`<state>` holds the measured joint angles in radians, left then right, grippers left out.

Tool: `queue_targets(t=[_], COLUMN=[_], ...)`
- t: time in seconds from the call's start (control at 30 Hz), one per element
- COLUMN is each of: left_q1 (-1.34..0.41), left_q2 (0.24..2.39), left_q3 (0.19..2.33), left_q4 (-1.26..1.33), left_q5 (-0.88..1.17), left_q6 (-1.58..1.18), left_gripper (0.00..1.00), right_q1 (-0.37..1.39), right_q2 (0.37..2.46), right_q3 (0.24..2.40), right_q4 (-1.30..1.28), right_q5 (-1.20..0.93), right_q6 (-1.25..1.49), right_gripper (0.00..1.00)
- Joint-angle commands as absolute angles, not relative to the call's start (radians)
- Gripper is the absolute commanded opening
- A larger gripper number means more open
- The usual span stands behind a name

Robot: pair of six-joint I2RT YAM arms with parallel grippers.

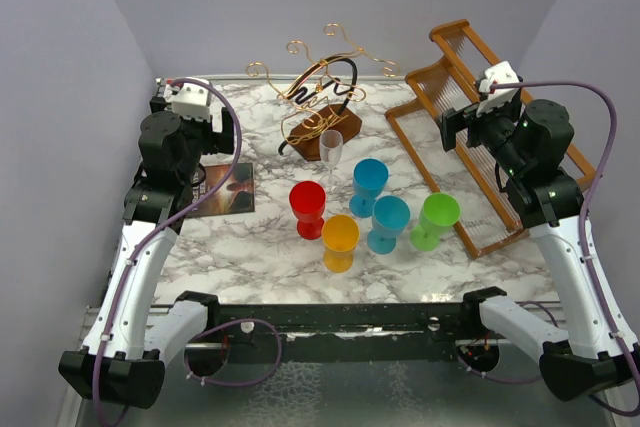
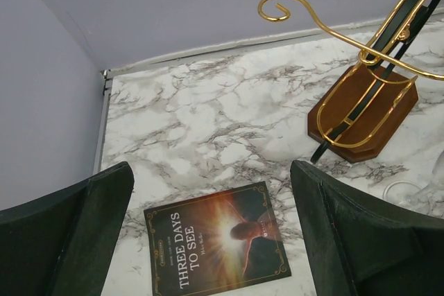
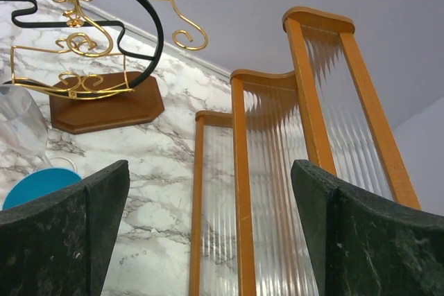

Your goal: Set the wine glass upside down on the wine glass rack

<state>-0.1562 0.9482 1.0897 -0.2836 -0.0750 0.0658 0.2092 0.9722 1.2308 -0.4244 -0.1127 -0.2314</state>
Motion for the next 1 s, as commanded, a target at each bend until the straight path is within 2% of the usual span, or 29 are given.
queue_targets(t=[0.0,0.37,0.7,0.97], left_q1=[-0.149,-0.148,-0.149,-0.167], left_q2=[0.945,0.947,1.061,1.238], left_q3=[1.098,1.108,1.15,1.305], left_q4=[-0.255,-0.254,-0.217,-0.208], left_q5=[-0.04,-0.027,0.263,0.469], left_q6=[0.052,0.049,0.17,0.107], left_gripper=[0.99,0.99,0.99,0.99], right_q1=[0.207,0.207,0.207,0.207], right_q2=[0.971,0.978,1.063,1.094], right_q3=[1.23,1.245,1.32,1.294], right_q4=[-0.41,-0.426,-0.523,-0.505], right_q5=[-0.147,-0.178,-0.443,-0.513], right_q6=[-0.22,-0.249,-0.356,-0.332], right_gripper=[1.0,1.0,1.0,1.0])
